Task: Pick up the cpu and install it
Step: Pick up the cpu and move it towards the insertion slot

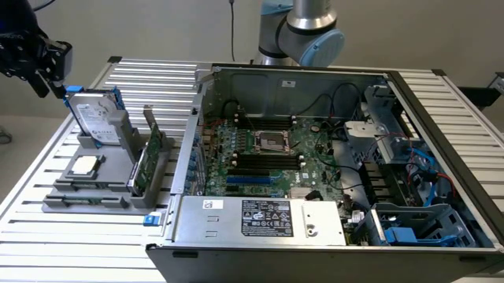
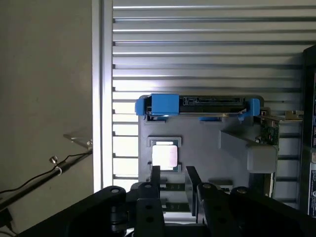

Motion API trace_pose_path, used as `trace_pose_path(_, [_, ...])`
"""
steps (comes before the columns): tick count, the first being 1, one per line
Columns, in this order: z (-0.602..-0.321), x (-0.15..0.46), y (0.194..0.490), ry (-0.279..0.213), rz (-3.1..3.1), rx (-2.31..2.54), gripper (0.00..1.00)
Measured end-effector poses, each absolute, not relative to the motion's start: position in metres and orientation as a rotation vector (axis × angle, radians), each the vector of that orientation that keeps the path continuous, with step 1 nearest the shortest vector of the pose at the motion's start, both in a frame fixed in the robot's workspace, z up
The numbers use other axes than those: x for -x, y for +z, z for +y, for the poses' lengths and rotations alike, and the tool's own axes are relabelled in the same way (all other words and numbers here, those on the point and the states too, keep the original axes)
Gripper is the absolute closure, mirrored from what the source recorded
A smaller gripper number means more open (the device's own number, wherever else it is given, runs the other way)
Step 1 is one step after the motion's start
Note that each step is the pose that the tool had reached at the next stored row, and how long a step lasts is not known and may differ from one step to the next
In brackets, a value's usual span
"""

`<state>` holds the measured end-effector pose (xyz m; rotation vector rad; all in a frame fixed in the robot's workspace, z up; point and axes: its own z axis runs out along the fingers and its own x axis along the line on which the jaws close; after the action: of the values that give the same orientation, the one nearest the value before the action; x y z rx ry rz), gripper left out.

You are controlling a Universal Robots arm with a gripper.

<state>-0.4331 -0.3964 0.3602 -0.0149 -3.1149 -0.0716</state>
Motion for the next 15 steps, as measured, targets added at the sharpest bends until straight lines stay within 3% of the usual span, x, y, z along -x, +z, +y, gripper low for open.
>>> trace_pose_path(1, [-0.3964,0.4332,0.3603,-0.072,-3.115,0.015,0.64])
trace_pose_path(3, [-0.3964,0.4332,0.3603,-0.072,-3.115,0.015,0.53])
trace_pose_path(6, [-0.3964,0.4332,0.3602,-0.072,-3.115,0.015,0.47])
trace_pose_path(7, [-0.3964,0.4331,0.3602,-0.072,-3.115,0.015,0.40])
trace_pose_path(15, [-0.3964,0.4332,0.3602,-0.072,-3.115,0.015,0.40])
